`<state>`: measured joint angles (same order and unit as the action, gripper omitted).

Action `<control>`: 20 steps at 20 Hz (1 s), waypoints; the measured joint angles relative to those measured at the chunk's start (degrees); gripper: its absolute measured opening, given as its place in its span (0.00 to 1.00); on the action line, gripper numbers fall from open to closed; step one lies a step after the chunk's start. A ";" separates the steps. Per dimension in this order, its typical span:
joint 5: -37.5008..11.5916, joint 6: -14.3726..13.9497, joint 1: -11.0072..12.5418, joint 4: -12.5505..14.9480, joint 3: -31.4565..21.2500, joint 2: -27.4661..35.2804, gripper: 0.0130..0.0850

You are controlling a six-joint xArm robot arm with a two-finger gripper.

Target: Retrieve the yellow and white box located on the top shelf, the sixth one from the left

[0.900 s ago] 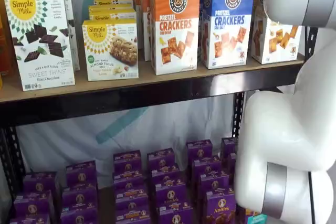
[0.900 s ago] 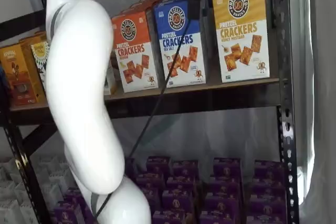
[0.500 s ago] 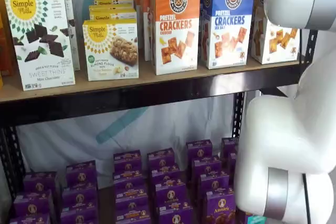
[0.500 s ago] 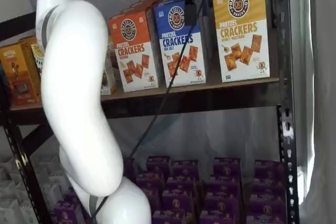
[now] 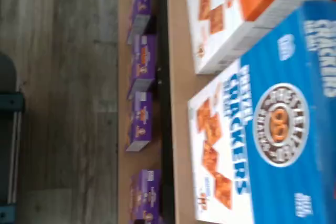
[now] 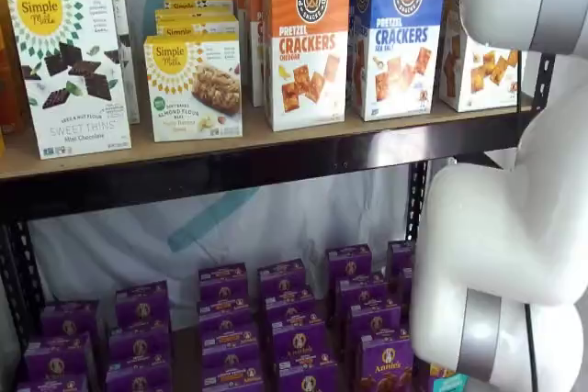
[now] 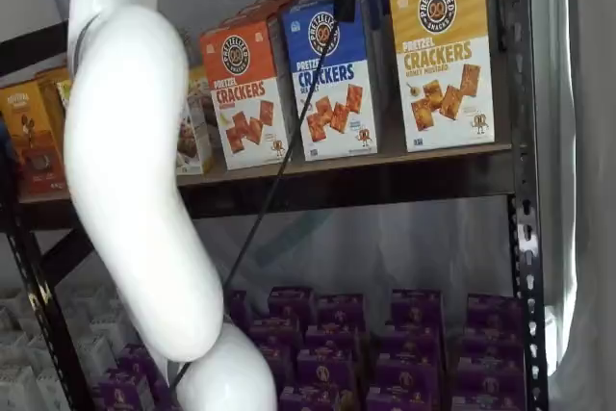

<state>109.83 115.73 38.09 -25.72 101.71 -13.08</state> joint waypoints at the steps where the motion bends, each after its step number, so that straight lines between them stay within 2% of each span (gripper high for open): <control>1: 0.12 -0.26 0.20 -0.62 1.35 0.90 1.00; 5: 0.38 -1.22 0.05 -1.48 7.06 5.18 1.00; 12: 0.10 -1.86 -1.71 0.58 14.06 11.35 1.00; 17: -1.15 -1.15 -2.92 3.27 15.09 13.31 1.00; 20: -1.90 -0.77 -3.16 3.94 14.84 13.98 1.00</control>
<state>107.93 114.97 34.93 -21.79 116.56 0.90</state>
